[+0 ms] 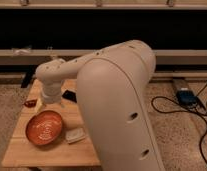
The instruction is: Stand the bottle upright
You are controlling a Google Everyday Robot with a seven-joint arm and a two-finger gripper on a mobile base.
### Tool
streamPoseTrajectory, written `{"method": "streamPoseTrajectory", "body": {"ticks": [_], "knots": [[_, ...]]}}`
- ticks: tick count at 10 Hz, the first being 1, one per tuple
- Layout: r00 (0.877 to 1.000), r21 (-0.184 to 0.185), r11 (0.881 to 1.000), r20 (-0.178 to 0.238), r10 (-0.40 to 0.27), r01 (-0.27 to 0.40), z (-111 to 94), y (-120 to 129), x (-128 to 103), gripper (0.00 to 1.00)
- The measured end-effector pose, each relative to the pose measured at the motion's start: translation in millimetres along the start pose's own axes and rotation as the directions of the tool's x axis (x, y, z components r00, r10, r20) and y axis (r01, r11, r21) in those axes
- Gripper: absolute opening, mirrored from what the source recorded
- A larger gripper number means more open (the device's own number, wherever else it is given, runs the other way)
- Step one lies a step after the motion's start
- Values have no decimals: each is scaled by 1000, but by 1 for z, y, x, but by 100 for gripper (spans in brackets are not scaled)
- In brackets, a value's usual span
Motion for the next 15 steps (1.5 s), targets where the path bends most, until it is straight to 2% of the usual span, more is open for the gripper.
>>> {"method": "streamPoseTrajectory", "body": {"ticks": [3,6,9,11,13,15], "knots": [[1000,10,1000,6,-22,22,1,-4,0,80],[995,55,994,36,-97,95,0,-44,-10,80],[979,122,975,65,-193,184,-5,-94,-21,80],[956,166,948,64,-287,273,-6,-113,-26,80],[927,194,913,36,-373,360,-3,-124,-33,80],[914,211,893,-6,-405,397,3,-135,-35,80]]}}
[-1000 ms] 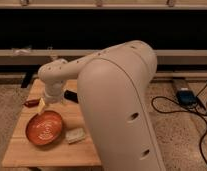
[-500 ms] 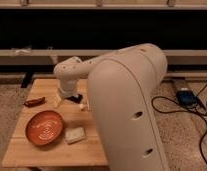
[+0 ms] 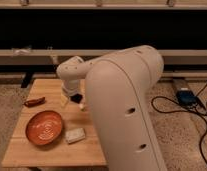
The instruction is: Stand the bottle upright
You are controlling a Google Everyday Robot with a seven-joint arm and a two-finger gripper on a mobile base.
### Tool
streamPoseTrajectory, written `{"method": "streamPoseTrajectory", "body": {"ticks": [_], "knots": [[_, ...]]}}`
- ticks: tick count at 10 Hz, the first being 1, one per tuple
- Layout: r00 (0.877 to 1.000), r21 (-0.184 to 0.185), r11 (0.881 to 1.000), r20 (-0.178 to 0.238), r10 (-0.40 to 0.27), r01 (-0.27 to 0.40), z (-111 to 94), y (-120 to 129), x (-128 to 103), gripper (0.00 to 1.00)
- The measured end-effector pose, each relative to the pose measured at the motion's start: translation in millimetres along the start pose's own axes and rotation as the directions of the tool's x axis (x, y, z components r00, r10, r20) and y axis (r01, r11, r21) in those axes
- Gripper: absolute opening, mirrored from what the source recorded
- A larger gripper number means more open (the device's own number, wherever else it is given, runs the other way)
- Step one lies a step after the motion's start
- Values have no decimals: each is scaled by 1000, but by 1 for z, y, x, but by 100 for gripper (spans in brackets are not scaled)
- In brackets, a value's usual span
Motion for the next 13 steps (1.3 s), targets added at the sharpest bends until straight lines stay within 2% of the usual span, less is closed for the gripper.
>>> {"method": "streamPoseTrajectory", "body": {"ticks": [3,7,9,13], "knots": [[998,6,1000,-59,-22,22,13,-14,11,80],[992,16,1000,-122,-13,15,35,-26,33,80],[989,32,999,-145,-5,10,55,-29,40,80],[987,64,998,-160,-14,24,67,-37,41,80]]}}
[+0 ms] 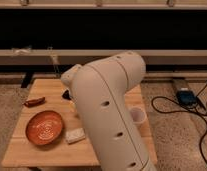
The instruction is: Stand the bottle upright
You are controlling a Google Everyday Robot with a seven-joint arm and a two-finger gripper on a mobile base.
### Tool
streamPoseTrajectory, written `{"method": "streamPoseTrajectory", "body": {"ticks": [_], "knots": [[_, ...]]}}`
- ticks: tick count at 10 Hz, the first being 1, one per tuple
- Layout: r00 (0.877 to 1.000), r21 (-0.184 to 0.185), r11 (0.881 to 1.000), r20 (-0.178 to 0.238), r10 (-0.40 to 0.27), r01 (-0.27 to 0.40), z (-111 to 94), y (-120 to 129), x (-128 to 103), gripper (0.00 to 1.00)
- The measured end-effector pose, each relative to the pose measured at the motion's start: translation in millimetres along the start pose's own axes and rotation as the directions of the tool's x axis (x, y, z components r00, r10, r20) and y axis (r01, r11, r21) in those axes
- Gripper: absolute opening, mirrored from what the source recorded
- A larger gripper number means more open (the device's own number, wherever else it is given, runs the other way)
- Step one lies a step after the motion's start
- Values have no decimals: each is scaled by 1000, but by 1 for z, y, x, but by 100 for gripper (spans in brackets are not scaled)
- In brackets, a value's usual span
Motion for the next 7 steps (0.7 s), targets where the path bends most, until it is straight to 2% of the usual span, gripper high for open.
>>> {"method": "streamPoseTrajectory", "body": {"ticks": [3,7], "knots": [[1000,25,1000,-14,-14,15,6,-7,1,80],[999,62,997,-29,-37,38,11,-16,16,80]]}}
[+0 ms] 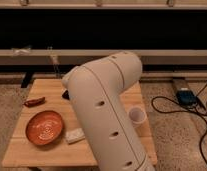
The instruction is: Stand the bottle upright
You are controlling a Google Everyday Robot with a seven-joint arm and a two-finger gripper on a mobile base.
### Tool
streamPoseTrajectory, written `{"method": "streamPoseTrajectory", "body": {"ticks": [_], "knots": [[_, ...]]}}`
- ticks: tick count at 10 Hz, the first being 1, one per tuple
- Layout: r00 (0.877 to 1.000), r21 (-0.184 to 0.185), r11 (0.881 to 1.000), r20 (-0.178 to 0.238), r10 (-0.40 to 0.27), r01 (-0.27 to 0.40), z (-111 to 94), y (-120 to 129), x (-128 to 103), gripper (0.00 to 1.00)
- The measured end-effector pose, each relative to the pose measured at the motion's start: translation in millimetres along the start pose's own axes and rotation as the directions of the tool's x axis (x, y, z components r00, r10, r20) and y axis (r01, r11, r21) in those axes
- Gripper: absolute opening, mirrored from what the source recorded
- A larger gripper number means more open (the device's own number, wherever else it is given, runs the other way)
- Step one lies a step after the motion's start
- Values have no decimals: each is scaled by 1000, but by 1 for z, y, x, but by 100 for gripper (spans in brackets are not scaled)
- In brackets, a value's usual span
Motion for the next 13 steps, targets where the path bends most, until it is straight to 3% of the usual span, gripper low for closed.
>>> {"method": "streamPoseTrajectory", "body": {"ticks": [8,9,13], "knots": [[999,32,999,28,-19,18,-4,-9,7,80],[999,38,999,31,-24,23,-5,-8,3,76],[997,56,996,11,-72,71,-2,-2,-8,37]]}}
